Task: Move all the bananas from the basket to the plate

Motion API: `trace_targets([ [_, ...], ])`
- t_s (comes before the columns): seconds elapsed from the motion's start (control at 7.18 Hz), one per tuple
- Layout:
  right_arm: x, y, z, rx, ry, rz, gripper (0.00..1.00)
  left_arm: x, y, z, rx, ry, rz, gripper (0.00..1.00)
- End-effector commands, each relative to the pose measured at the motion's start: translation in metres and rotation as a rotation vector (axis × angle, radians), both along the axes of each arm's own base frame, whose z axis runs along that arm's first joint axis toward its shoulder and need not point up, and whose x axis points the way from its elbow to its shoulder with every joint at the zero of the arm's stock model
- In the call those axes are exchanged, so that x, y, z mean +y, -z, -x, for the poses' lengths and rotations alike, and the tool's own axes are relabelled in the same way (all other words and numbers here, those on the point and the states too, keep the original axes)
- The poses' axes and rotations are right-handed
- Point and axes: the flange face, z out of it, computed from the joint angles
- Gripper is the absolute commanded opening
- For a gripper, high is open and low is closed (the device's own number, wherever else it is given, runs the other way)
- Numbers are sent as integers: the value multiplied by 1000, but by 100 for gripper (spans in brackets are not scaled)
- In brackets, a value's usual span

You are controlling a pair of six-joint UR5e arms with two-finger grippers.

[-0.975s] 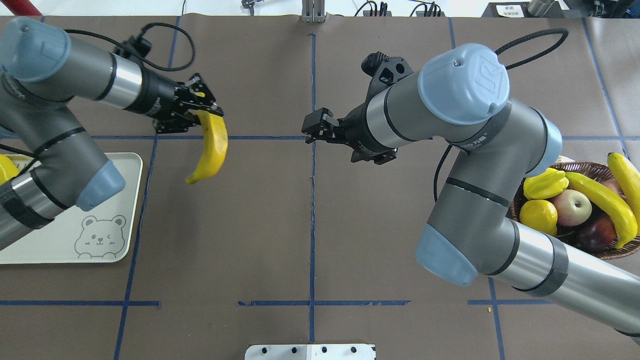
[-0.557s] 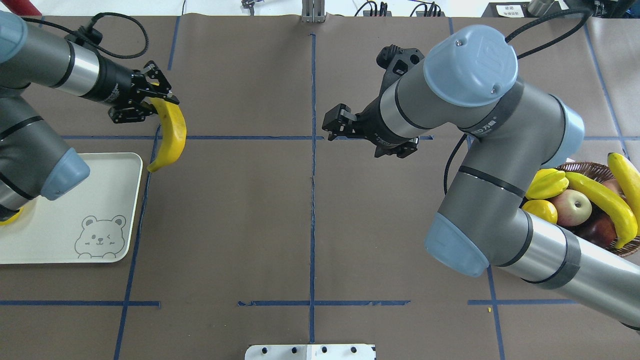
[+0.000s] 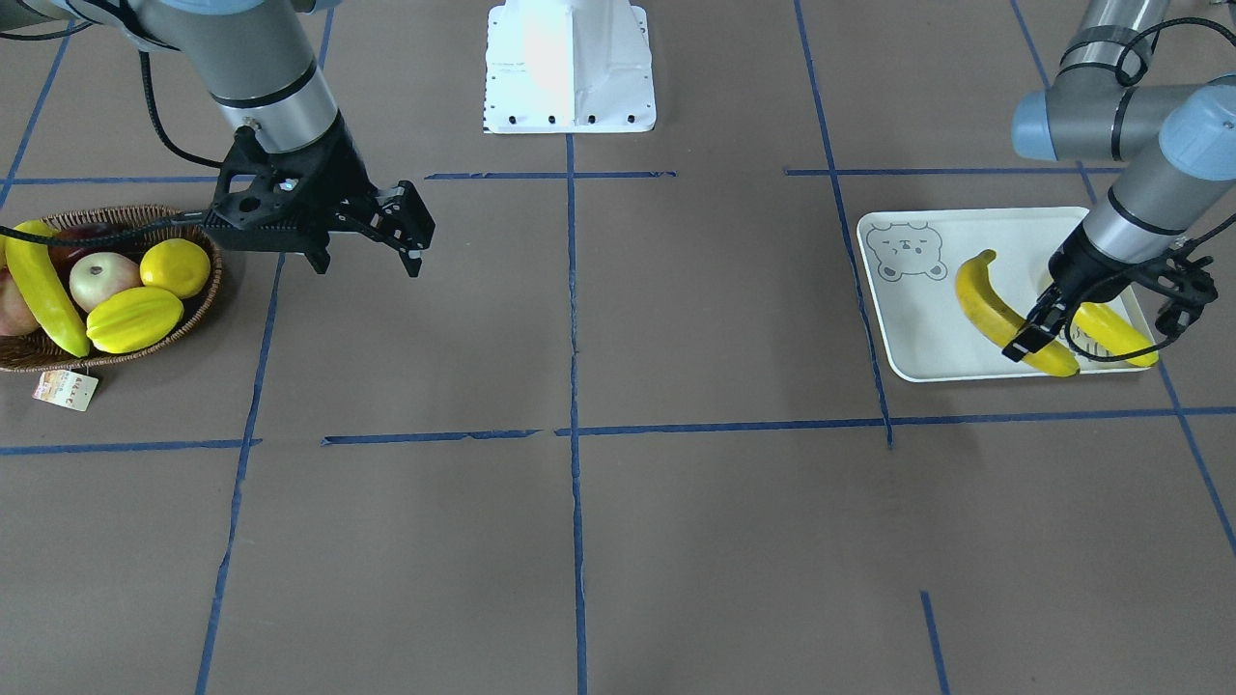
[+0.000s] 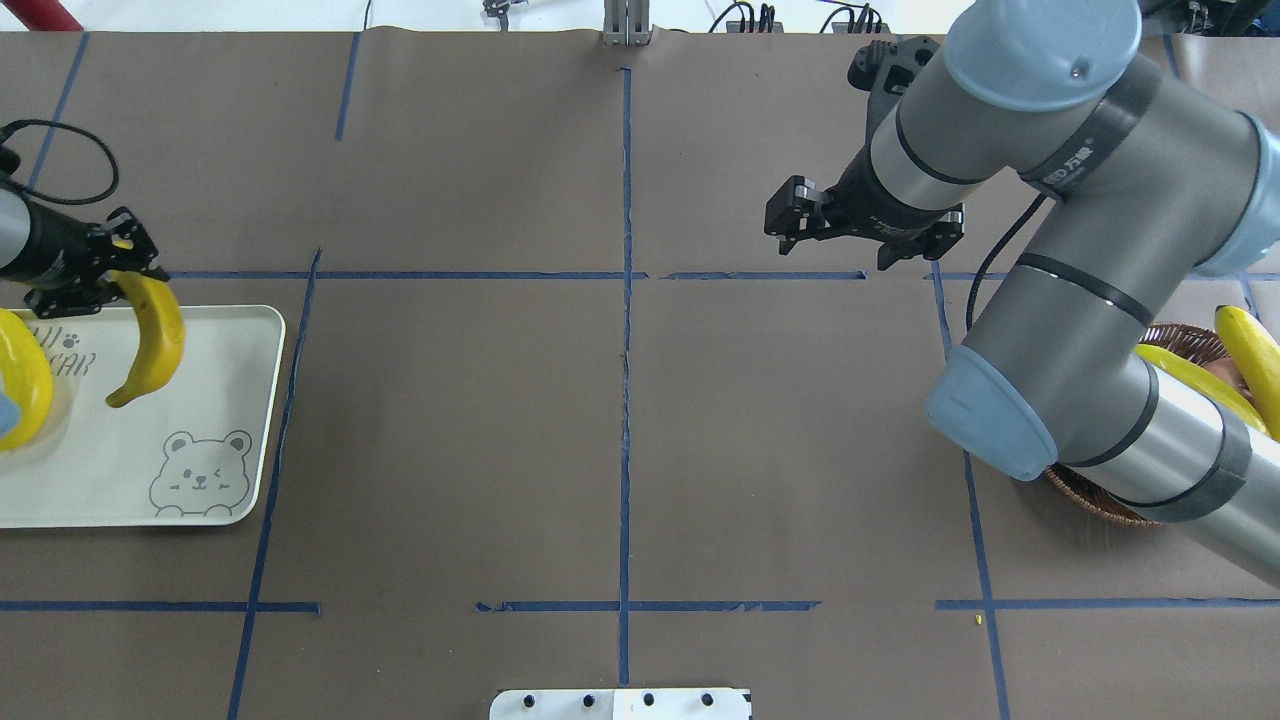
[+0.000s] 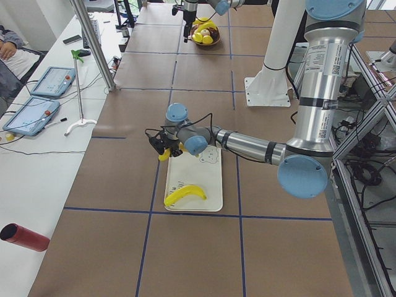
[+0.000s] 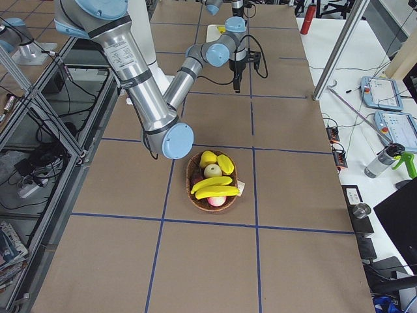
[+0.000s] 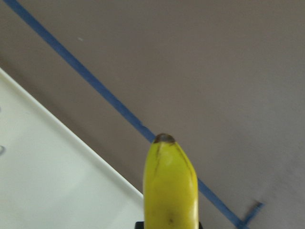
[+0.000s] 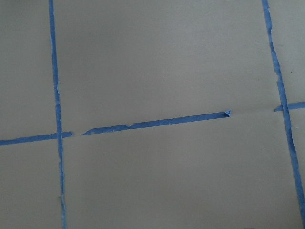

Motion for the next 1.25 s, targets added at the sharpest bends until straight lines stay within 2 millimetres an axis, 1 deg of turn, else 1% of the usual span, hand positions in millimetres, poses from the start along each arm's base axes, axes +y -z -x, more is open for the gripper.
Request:
trace_targets([
  [0.0,1,-2,-7,0,7,-5,100,11,-57,15,-102,25,38,0],
  [0.14,1,-4,-7,2,7,-3,100,5,-65,12,-125,36,36,0],
  [0.28,3,-3,-7,-1,8,-6,100,6,-72,12,-133,27,40,3],
  [0.42,2,-3,-6,-1,8,-6,100,6,-74,13,-141,8,26,17],
  [0.56,2,-3,-6,0,8,-5,100,6,-77,14,-150,-13,11,53],
  [0.7,3,-2,-7,-2,8,-7,100,4,-78,17,-162,-45,-23,99],
  [0.84,4,-1,-7,-3,10,-8,100,-2,-77,36,-151,-33,-26,100],
  [0.98,3,-2,-7,-1,8,-6,100,-4,-75,50,-121,-80,-50,100],
  [1.11,2,-4,-9,2,5,-3,100,-9,-68,80,-42,-100,-46,100],
])
